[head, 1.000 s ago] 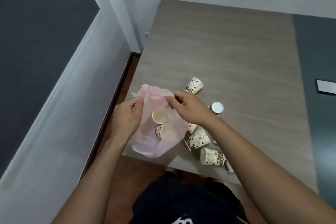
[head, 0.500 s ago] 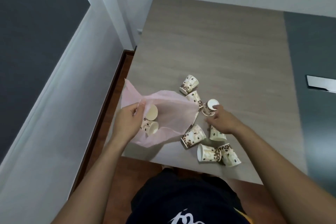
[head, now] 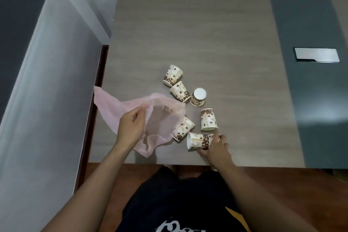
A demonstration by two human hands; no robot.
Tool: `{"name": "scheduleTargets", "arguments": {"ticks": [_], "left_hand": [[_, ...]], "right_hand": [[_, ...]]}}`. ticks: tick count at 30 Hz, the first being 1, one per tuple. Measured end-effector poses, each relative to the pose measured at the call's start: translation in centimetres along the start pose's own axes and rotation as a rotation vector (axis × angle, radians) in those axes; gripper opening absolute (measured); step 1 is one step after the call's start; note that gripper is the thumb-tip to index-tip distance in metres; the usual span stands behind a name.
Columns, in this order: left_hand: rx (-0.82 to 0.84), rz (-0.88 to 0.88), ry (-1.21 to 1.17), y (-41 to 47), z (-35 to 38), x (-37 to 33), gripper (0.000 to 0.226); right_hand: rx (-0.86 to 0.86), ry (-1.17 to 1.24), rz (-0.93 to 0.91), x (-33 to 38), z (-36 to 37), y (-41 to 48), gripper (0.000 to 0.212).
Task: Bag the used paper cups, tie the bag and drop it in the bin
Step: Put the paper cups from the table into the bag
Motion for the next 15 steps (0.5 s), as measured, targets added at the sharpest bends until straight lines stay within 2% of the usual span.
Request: {"name": "scheduleTargets", "arguments": {"ticks": [4,6,9,12,15], "left_hand": [[-0.065,-0.045,-0.064,-0.3,-1.3,0.2,0.067],[-0.099,-0.064,-0.103,-0.6,-2.1,0.1,0.066],[-0.162,-0.079,-0.155,-1.1,-3.4,0.3,0.068],[-0.219,-0.080,-0.222,-1.2,-4.4,0.5,0.068],[-0.268,-0.082,-0.268,-1.1,-5.1,0.4,0.067]], "right_hand": [[-0.089,0.013,-0.088,3.2,-0.7,1.0,0.084],[-0.092,0.030,-0.116,5.0,-1.3,2.0,0.075],[-0.087,0.052,-0.160,7.1,-2.4,3.6,0.072],[-0.034,0.026,-0.147,8.6,-3.7,4.5,0.078],[0.064,-0.171,-0.169,9.9,-5.4,3.9,0.070]]}}
Point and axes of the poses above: each hand's wrist, its own y-axis towards the middle knuckle, its own z-axis out of the palm, x = y × z, the point moved 6 cm from there along y, towards the middle knuckle, and after that the axes turned 10 degrees about z, right-handed, at the moved point
